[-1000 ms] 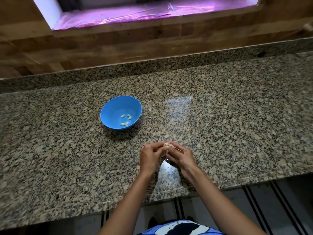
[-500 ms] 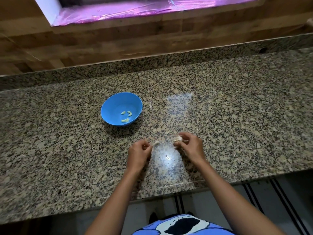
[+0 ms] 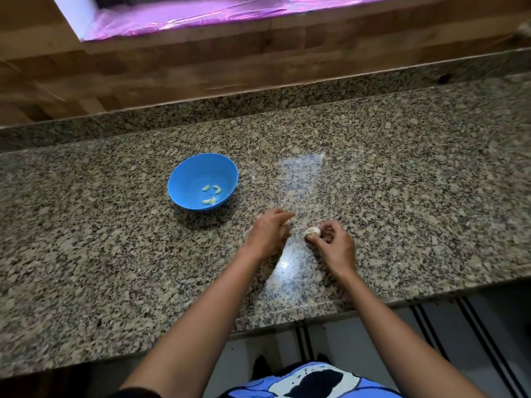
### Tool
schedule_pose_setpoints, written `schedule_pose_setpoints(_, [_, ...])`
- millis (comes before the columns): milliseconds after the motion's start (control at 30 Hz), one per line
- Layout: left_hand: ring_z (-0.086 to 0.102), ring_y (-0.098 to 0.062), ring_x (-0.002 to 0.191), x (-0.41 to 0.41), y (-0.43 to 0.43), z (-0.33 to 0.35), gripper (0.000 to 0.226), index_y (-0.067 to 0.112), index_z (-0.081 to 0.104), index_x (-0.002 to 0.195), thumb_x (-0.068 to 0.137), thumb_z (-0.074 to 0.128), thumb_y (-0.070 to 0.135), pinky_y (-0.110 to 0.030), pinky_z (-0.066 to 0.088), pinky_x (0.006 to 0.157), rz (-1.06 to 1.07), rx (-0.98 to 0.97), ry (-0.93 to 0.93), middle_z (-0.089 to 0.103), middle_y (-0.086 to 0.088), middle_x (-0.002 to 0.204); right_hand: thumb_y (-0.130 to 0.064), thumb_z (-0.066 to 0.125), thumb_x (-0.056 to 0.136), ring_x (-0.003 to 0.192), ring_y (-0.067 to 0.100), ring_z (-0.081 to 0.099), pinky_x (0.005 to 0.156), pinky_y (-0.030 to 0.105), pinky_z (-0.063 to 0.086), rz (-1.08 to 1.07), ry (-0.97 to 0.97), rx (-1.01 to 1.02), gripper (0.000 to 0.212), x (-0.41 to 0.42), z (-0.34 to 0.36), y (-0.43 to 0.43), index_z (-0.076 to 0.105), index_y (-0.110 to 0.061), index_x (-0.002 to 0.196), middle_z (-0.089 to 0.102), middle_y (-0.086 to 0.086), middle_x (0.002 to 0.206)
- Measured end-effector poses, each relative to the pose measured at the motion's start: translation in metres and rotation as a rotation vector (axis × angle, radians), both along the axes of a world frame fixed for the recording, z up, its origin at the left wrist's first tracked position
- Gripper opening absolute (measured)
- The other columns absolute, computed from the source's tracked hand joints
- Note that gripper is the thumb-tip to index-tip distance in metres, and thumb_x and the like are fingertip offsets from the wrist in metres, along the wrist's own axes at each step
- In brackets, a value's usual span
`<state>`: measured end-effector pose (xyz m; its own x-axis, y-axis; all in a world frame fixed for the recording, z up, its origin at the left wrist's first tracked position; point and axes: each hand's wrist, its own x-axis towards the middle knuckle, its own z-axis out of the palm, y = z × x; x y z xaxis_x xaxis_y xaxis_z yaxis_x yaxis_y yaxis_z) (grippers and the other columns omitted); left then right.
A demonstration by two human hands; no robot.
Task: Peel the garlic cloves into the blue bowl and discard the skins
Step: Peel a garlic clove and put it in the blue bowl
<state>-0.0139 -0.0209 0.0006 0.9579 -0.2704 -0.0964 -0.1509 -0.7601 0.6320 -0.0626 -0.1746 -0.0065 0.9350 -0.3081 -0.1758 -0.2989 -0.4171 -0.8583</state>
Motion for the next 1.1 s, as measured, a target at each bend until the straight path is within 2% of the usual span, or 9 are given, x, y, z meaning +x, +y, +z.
schedule_pose_setpoints(267, [0.059,-0.021,0.089,0.003,-0.008,-0.007,0.017,0.006,0.065,0.103,0.095,0.051,0.013,-0.03,0.052,0.081,-0.01,0.174,-0.098,0.062,-0.008,0.1,-0.019,0.069,0.082,0.082,0.013,0.062,0.07,0.026,0.055,-0.002,0.057,0.063,0.023,0.005,-0.002,-0.007,0.06,-0.016,0.103,0.067,0.002,0.101])
schedule_pose_setpoints(400, [0.062,-0.018,0.068,-0.014,0.014,-0.005,0.008,0.008,0.061,0.092,0.093,0.054,0.013,-0.028,0.055,0.062,0.331,-0.199,0.088,0.065,-0.005,0.08,-0.018,0.055,0.091,0.106,0.008,0.052,0.089,0.02,0.046,0.0,-0.201,-0.306,0.038,-0.003,0.007,0.01,0.05,-0.016,0.129,0.054,-0.003,0.122])
schedule_pose_setpoints(533, [0.062,-0.018,0.06,-0.03,0.054,-0.006,0.008,0.002,0.07,0.084,0.079,0.073,0.008,-0.023,0.051,0.051,0.537,-0.503,0.35,0.07,-0.01,0.071,-0.015,0.055,0.092,0.112,0.001,0.048,0.096,0.006,0.035,0.314,-0.365,-0.224,0.033,-0.014,0.008,0.05,0.054,-0.017,0.125,0.057,-0.004,0.124])
schedule_pose_setpoints(600, [0.063,-0.013,0.06,-0.036,0.065,-0.006,0.005,0.007,0.074,0.078,0.075,0.077,0.008,-0.022,0.049,0.054,0.521,-0.406,0.323,0.071,-0.006,0.071,-0.022,0.057,0.092,0.124,0.01,0.046,0.106,0.021,0.035,0.466,-0.257,-0.23,0.041,-0.015,-0.001,0.061,0.049,-0.02,0.132,0.051,-0.002,0.135])
schedule_pose_setpoints(667, [0.064,-0.007,0.066,-0.041,0.07,-0.007,0.006,0.009,0.076,0.08,0.074,0.078,0.008,-0.018,0.05,0.062,0.456,-0.287,0.293,0.071,0.001,0.076,-0.032,0.06,0.089,0.14,0.015,0.024,0.116,0.032,0.017,0.591,-0.098,-0.275,0.062,-0.013,-0.01,0.06,0.031,-0.024,0.144,0.03,-0.002,0.151])
schedule_pose_setpoints(800, [0.065,-0.006,0.073,-0.043,0.071,-0.004,0.008,0.013,0.077,0.078,0.072,0.081,0.015,-0.02,0.052,0.069,0.469,-0.078,0.21,0.073,0.004,0.079,-0.054,0.059,0.082,0.143,0.013,-0.011,0.114,0.032,-0.008,0.805,0.074,-0.464,0.095,-0.015,-0.025,0.045,-0.003,-0.027,0.149,-0.011,-0.003,0.156])
schedule_pose_setpoints(900, [0.066,-0.008,0.071,-0.041,0.06,0.003,0.004,0.016,0.075,0.074,0.075,0.078,0.016,-0.023,0.052,0.07,0.403,0.051,0.236,0.072,0.003,0.074,-0.061,0.054,0.081,0.142,0.013,-0.016,0.113,0.034,-0.011,0.833,0.088,-0.495,0.099,-0.015,-0.029,0.042,-0.008,-0.024,0.148,-0.017,-0.002,0.155])
schedule_pose_setpoints(1000, [0.07,-0.022,0.071,-0.037,0.05,0.006,0.006,0.006,0.073,0.072,0.076,0.075,0.002,-0.038,0.059,0.075,0.325,-0.104,0.481,0.073,-0.011,0.075,-0.061,0.053,0.081,0.142,0.012,-0.018,0.111,0.031,-0.013,0.838,0.073,-0.491,0.098,-0.016,-0.027,0.042,-0.008,-0.023,0.148,-0.019,-0.003,0.154])
schedule_pose_setpoints(1100, [0.07,-0.025,0.073,-0.034,0.048,0.006,0.003,0.003,0.073,0.074,0.077,0.074,0.001,-0.04,0.059,0.075,0.317,-0.099,0.493,0.072,-0.015,0.076,-0.06,0.053,0.082,0.141,0.012,-0.019,0.108,0.027,-0.016,0.833,0.071,-0.482,0.097,-0.017,-0.027,0.041,-0.008,-0.023,0.148,-0.021,-0.004,0.154])
